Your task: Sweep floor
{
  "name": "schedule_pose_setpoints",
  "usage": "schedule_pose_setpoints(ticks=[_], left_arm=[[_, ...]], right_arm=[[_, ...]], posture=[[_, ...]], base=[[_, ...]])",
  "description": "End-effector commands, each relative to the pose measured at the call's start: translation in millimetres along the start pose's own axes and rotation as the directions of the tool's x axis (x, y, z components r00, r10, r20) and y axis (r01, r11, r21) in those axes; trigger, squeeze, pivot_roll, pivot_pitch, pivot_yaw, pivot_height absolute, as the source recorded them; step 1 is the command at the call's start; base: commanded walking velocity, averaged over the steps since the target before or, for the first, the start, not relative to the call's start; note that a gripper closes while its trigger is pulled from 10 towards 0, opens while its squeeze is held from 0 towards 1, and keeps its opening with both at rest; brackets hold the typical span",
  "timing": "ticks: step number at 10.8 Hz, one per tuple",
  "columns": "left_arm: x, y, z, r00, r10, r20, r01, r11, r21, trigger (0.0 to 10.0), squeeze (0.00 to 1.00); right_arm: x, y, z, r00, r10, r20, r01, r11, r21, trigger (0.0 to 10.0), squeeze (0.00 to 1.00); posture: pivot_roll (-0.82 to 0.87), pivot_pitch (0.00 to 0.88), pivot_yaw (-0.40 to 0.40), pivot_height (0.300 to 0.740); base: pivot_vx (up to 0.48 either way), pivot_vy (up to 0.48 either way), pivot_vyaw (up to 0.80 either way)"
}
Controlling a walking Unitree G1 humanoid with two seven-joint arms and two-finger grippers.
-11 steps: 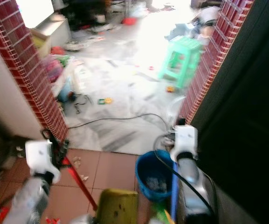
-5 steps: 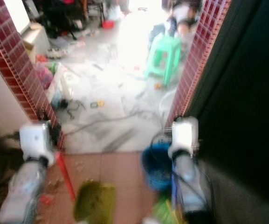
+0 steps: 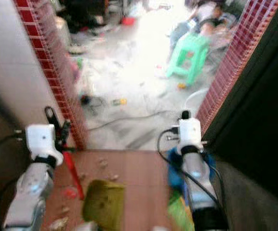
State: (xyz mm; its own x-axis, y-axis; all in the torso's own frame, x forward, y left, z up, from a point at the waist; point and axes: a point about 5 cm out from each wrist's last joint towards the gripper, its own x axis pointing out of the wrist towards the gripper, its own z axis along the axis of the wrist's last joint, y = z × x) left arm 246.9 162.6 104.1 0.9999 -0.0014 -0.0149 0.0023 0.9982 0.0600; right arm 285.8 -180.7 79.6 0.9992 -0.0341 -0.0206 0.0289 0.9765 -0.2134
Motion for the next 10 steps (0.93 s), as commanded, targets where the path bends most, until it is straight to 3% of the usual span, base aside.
schedule_pose_setpoints(ticks=[1,4,10], left_arm=[[2.9,-7.3,13.5,0.998,-0.016,0.063,0.018,0.999,-0.031,10.0,0.00],[-4.3,-11.4,8.1,0.999,-0.017,0.041,0.019,0.999,-0.049,10.0,0.00],[-0.2,-8.5,11.6,0.999,-0.006,0.050,0.009,0.998,-0.059,10.0,0.00]], right_arm=[[1.8,-1.4,3.3,1.000,-0.010,0.021,0.010,1.000,-0.003,10.0,0.00],[4.8,6.3,8.6,0.999,0.016,0.043,-0.016,1.000,-0.004,10.0,0.00],[6.4,4.1,8.4,0.999,0.014,0.047,-0.013,1.000,-0.015,10.0,0.00]], posture=[[-0.06,0.000,-0.014,0.740],[-0.05,0.000,-0.019,0.740],[-0.06,0.000,-0.018,0.740]], base=[[-0.274,0.000,0.00],[-0.293,0.000,0.00],[-0.262,0.000,0.00]])
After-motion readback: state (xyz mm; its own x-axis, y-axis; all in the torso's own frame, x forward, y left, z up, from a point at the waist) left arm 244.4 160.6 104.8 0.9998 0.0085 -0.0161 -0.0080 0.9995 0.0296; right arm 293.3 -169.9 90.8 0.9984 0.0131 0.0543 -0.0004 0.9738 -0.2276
